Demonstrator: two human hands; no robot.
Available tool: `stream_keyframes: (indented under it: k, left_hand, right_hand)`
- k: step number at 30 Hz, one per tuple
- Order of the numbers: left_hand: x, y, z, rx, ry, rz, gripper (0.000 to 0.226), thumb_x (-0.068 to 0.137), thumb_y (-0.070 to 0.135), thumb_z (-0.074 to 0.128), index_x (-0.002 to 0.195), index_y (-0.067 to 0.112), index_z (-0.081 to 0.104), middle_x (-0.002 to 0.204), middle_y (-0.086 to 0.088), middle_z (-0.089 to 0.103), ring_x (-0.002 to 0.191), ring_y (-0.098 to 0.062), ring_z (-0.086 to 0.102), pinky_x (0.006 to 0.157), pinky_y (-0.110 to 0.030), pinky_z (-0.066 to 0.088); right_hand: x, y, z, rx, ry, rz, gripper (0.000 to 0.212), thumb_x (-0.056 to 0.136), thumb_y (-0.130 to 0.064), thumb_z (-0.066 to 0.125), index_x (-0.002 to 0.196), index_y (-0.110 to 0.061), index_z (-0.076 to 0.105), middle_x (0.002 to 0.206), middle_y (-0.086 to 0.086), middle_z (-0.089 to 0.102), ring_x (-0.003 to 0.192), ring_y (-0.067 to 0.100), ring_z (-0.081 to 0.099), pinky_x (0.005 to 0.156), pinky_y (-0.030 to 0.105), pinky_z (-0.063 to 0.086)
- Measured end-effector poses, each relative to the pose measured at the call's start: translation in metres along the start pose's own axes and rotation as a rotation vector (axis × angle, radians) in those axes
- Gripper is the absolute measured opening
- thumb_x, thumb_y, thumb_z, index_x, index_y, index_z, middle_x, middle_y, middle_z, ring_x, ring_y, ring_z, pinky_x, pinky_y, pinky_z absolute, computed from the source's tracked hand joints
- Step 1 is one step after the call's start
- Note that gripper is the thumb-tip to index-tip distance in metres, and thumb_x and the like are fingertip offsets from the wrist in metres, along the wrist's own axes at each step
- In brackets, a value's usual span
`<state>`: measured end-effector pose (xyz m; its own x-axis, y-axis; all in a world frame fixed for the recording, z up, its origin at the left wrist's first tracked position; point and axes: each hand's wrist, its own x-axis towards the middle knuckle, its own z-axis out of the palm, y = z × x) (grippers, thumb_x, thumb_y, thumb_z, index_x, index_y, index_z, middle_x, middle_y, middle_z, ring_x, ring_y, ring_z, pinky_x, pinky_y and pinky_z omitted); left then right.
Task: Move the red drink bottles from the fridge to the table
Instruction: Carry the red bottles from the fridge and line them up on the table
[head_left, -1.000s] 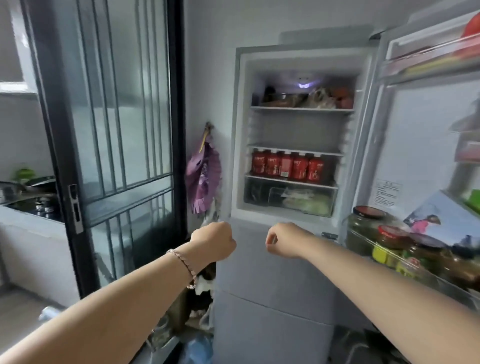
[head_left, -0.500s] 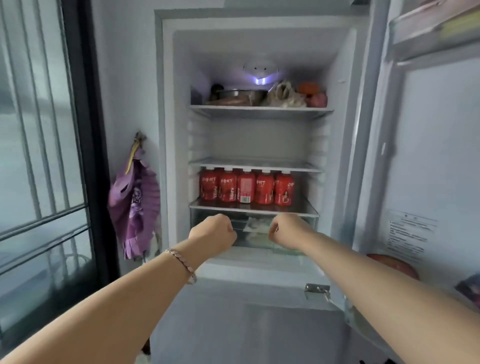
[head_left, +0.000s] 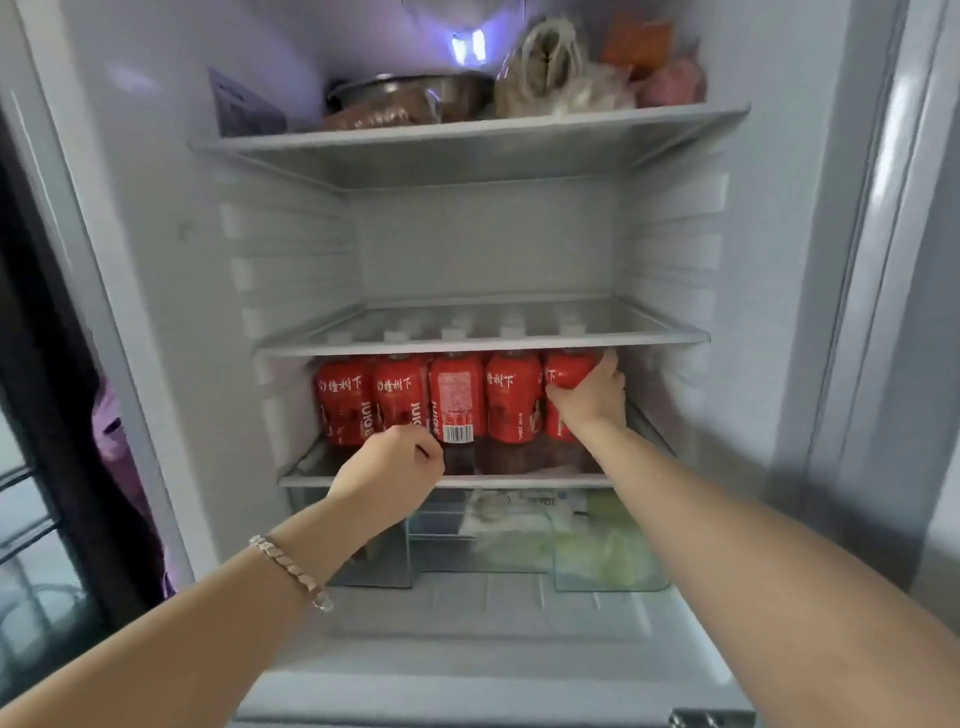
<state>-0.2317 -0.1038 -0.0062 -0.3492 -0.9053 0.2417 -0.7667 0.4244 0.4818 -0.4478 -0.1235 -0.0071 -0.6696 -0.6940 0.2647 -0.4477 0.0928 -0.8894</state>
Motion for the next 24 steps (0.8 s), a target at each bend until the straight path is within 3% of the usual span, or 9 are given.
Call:
stream_keyframes:
  k: [4, 8, 11, 13, 16, 20, 24]
  left_hand:
    - [0.020, -0.006, 0.010, -0.040, -0.050, 0.044, 0.019, 0.094, 0.020, 0.049, 0.103, 0.020, 0.066, 0.092, 0.005, 0.067, 0.081, -0.014, 0.065, 0.075, -0.033, 0.057]
    - [0.032, -0.008, 0.017, -0.119, -0.035, 0.113, 0.019, 0.093, 0.019, 0.051, 0.105, 0.022, 0.066, 0.097, 0.006, 0.067, 0.087, -0.011, 0.063, 0.081, -0.031, 0.054]
    - [0.036, -0.001, 0.019, -0.234, -0.037, 0.176, 0.020, 0.094, 0.017, 0.051, 0.110, 0.022, 0.062, 0.095, 0.007, 0.066, 0.075, -0.010, 0.067, 0.062, -0.021, 0.053]
    - [0.039, 0.012, 0.015, -0.315, -0.009, 0.226, 0.021, 0.094, 0.017, 0.051, 0.112, 0.021, 0.060, 0.097, 0.007, 0.065, 0.073, -0.008, 0.067, 0.051, -0.012, 0.046]
    - [0.039, 0.034, 0.002, -0.387, 0.078, 0.346, 0.020, 0.093, 0.021, 0.052, 0.111, 0.020, 0.062, 0.096, 0.006, 0.066, 0.077, -0.009, 0.066, 0.064, -0.021, 0.054]
    - [0.036, 0.047, -0.014, -0.271, 0.130, 0.481, 0.029, 0.091, 0.039, 0.053, 0.115, 0.025, 0.059, 0.096, 0.013, 0.062, 0.080, -0.007, 0.060, 0.075, -0.026, 0.052]
    - [0.037, 0.042, -0.014, 0.116, 0.182, 0.518, 0.042, 0.085, 0.060, 0.047, 0.116, 0.031, 0.049, 0.099, 0.015, 0.059, 0.082, -0.007, 0.055, 0.065, -0.024, 0.043]
  right_hand:
    - [0.011, 0.012, 0.007, 0.034, 0.010, -0.051, 0.081, 0.065, -0.031, 0.079, 0.135, -0.025, 0.038, 0.125, 0.005, 0.057, 0.112, 0.025, 0.058, 0.093, 0.037, 0.048]
    - [-0.008, 0.013, 0.006, 0.045, 0.140, -0.050, 0.081, 0.063, -0.029, 0.078, 0.133, -0.028, 0.038, 0.121, 0.004, 0.052, 0.100, 0.024, 0.059, 0.078, 0.030, 0.043]
    - [-0.031, 0.016, 0.008, 0.153, 0.233, -0.068, 0.078, 0.062, -0.025, 0.080, 0.129, -0.028, 0.040, 0.121, 0.003, 0.050, 0.091, 0.016, 0.051, 0.077, 0.027, 0.038]
    - [-0.040, 0.016, 0.009, 0.260, 0.293, -0.067, 0.075, 0.058, -0.023, 0.081, 0.121, -0.029, 0.042, 0.119, 0.003, 0.054, 0.095, 0.017, 0.056, 0.079, 0.029, 0.043]
    - [-0.054, 0.015, 0.012, 0.307, 0.356, -0.111, 0.073, 0.054, -0.023, 0.084, 0.115, -0.027, 0.045, 0.115, 0.004, 0.056, 0.096, 0.019, 0.060, 0.081, 0.033, 0.050]
    - [-0.078, 0.014, 0.028, 0.281, 0.349, -0.233, 0.076, 0.051, -0.025, 0.086, 0.116, -0.024, 0.048, 0.109, 0.000, 0.054, 0.092, 0.015, 0.057, 0.074, 0.031, 0.051]
    - [-0.092, 0.006, 0.045, 0.312, 0.176, -0.318, 0.081, 0.048, -0.030, 0.088, 0.116, -0.031, 0.045, 0.111, -0.010, 0.053, 0.099, 0.006, 0.055, 0.078, 0.021, 0.050]
